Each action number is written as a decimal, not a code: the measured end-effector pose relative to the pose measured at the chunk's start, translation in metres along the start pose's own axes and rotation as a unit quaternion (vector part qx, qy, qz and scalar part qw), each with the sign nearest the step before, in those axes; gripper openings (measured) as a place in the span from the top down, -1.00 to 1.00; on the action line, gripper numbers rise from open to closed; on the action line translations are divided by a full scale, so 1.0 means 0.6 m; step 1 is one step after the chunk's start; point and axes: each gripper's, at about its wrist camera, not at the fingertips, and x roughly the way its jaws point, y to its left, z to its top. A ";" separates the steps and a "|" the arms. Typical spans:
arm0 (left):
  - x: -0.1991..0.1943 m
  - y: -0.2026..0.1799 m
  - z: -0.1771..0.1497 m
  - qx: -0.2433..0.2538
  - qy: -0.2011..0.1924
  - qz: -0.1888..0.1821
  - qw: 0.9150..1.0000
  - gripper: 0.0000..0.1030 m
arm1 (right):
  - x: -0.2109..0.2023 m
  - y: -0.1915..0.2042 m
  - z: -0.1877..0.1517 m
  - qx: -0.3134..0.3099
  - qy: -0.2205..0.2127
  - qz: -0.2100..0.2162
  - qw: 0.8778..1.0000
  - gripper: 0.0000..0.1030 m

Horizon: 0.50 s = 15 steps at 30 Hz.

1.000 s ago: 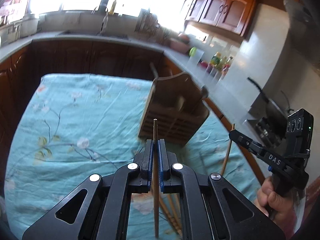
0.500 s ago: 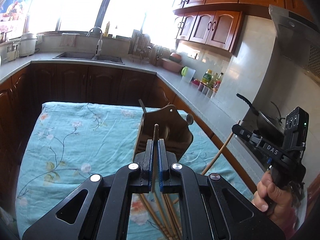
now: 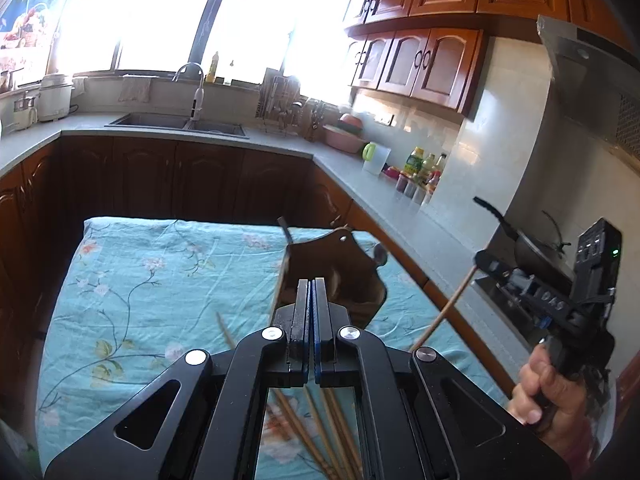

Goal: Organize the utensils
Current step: 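Lift the chopsticks with both grippers and carry them above the wooden holder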

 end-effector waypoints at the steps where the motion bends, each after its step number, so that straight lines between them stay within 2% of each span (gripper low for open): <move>1: 0.004 0.003 -0.002 -0.002 0.004 0.004 1.000 1.00 | -0.001 0.000 0.000 0.000 -0.001 -0.001 1.000 0.91; 7: 0.070 0.061 -0.033 -0.040 0.060 0.038 0.997 0.98 | -0.003 -0.011 -0.005 0.014 0.002 0.005 1.000 0.91; 11: 0.168 0.112 -0.068 -0.066 0.132 0.070 0.987 0.75 | -0.013 -0.016 -0.007 0.022 -0.001 0.015 1.000 0.91; 13: 0.211 0.127 -0.085 -0.076 0.156 0.076 0.982 0.65 | -0.018 -0.020 -0.010 0.027 -0.002 0.021 0.999 0.91; 15: 0.264 0.136 -0.100 -0.074 0.185 0.092 0.976 0.63 | -0.020 -0.020 -0.012 0.029 -0.001 0.024 0.999 0.91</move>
